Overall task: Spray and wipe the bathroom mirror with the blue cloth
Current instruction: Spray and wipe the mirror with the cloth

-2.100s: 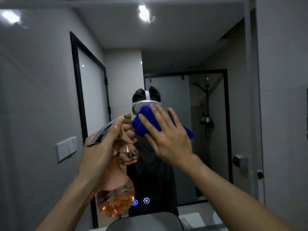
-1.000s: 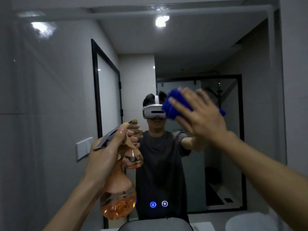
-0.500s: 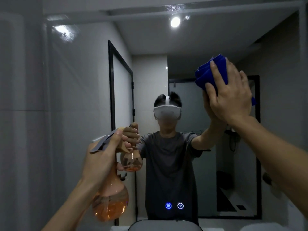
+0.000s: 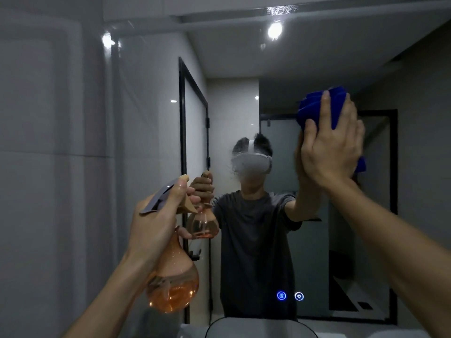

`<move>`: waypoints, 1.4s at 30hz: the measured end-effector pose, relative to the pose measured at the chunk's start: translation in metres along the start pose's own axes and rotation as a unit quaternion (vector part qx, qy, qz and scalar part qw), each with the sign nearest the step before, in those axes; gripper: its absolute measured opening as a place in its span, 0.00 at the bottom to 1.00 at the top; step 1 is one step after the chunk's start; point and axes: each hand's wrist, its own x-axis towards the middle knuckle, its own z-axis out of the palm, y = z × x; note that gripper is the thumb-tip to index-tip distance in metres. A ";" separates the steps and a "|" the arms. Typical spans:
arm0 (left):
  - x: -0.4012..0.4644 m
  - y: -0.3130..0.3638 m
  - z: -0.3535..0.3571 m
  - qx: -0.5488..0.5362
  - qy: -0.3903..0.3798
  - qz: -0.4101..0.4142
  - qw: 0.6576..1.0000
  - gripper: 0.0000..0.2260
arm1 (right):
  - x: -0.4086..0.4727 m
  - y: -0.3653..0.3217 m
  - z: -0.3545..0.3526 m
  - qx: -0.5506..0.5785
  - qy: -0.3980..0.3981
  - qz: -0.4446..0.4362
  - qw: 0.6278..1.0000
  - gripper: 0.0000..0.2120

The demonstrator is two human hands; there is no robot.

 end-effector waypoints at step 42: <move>0.005 -0.023 -0.089 0.017 0.052 -0.033 0.998 0.15 | -0.148 -0.108 0.039 -0.012 -0.136 -0.506 0.852 0.35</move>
